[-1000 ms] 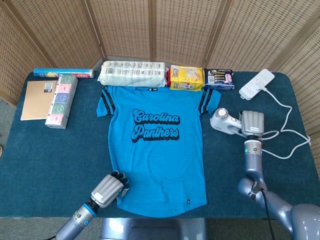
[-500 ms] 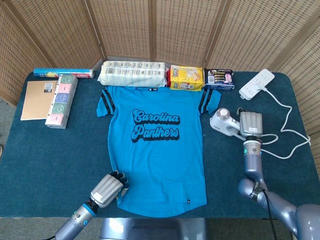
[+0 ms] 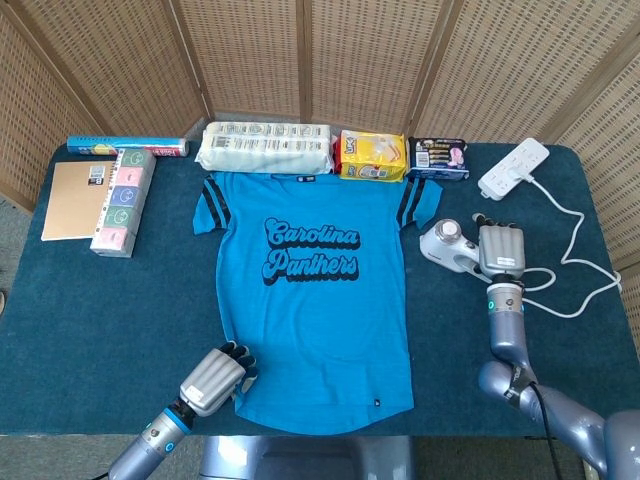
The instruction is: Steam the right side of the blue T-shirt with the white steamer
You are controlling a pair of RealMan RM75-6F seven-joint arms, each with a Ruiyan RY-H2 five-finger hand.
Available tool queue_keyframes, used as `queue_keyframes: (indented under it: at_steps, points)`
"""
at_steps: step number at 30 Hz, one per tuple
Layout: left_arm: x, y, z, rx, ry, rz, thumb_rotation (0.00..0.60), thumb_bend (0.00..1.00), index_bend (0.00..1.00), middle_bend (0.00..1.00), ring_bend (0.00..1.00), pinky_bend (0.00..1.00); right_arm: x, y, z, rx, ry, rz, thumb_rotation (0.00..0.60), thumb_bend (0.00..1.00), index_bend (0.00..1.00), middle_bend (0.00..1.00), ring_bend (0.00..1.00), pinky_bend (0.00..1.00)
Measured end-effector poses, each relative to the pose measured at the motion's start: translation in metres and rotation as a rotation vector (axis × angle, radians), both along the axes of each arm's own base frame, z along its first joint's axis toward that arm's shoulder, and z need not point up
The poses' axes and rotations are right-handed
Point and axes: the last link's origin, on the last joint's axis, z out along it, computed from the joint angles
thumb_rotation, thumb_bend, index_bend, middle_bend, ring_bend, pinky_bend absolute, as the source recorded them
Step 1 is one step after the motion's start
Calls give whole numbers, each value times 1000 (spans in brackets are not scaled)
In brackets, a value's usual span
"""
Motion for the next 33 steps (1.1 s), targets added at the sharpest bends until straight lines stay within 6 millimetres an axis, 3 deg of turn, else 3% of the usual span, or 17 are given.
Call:
queue_keyframes:
  at_steps: [15, 28, 33]
  points:
    - [-3, -3, 8, -19, 59, 3, 585, 382, 674, 509, 324, 323, 17, 15, 13, 28, -43, 49, 600, 222, 187, 369, 387, 333]
    - [-9, -10, 25, -33, 148, 11, 572, 295, 433, 395, 216, 246, 22, 26, 29, 22, -51, 73, 600, 223, 182, 368, 387, 325]
    - [-12, -15, 33, -41, 181, 19, 563, 292, 413, 389, 209, 242, 24, 28, 33, 16, -60, 78, 600, 223, 183, 368, 387, 323]
